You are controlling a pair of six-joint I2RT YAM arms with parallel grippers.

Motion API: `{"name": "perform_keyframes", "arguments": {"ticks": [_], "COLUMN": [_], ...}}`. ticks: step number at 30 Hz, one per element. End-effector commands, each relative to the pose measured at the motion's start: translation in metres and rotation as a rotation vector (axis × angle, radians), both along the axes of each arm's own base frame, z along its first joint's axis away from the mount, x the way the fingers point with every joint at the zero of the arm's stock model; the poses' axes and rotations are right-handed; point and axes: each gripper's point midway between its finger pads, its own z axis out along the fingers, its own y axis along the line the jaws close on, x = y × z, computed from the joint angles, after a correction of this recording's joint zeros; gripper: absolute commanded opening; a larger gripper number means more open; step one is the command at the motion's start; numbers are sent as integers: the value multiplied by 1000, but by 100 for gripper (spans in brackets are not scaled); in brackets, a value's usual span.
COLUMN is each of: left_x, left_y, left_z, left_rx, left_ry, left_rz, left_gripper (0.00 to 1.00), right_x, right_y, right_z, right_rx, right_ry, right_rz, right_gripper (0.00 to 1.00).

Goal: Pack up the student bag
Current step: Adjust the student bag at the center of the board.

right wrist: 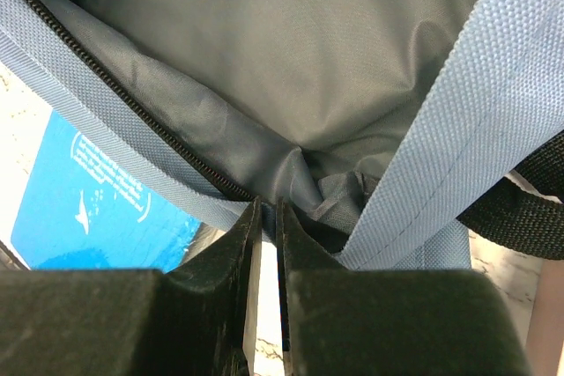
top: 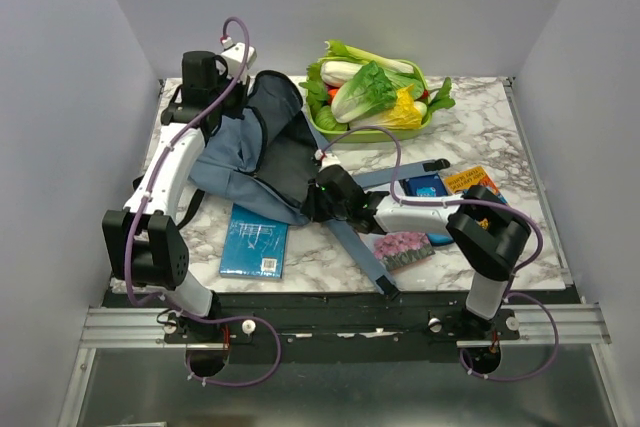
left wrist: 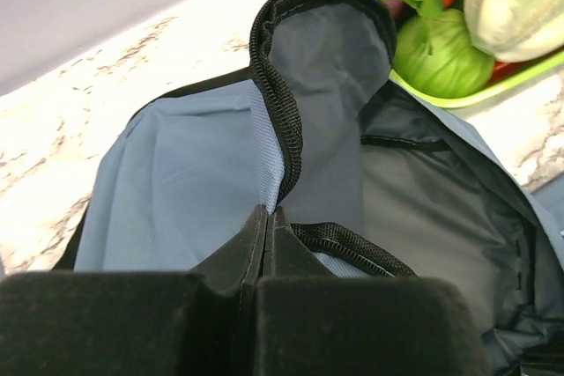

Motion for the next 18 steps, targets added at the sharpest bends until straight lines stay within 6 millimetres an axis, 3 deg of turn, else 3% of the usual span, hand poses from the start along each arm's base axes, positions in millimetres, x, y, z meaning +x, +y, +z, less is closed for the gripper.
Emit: {"name": "perform_keyframes", "arguments": {"ticks": [1,2,3,5,6,8,11,15,18], "left_x": [29,27,23,16,11,7,3,0,-6], "left_y": [32,33,33,31,31,33,41,45,43], "left_z": [51,50,36,26,11,1,-23,-39,-39], "left_rx": [-6,-3,4,1,4,19,53,62,51], "left_ry": [-186,-188,-159,-139,-107,-95,-56,-18,5], "left_rz": [93,90,84,70,69,70,90,95,79], "left_gripper": [0,0,0,0,0,0,1,13,34], "right_x": [-10,-9,-6,2,3,8,6,-9,-33], "right_y": [-21,-20,-18,-9,-5,3,10,9,8], "right_z": [-39,-34,-27,1,12,44,76,116,117], "right_rx": [-132,-127,-115,-78,-60,-19,30,109,141], "right_ry": [53,42,28,-20,-34,-83,-119,-147,-113], "right_rz": [-21,-20,-20,-6,5,25,58,121,224], "right_gripper": [19,27,33,48,52,60,68,76,77]}}
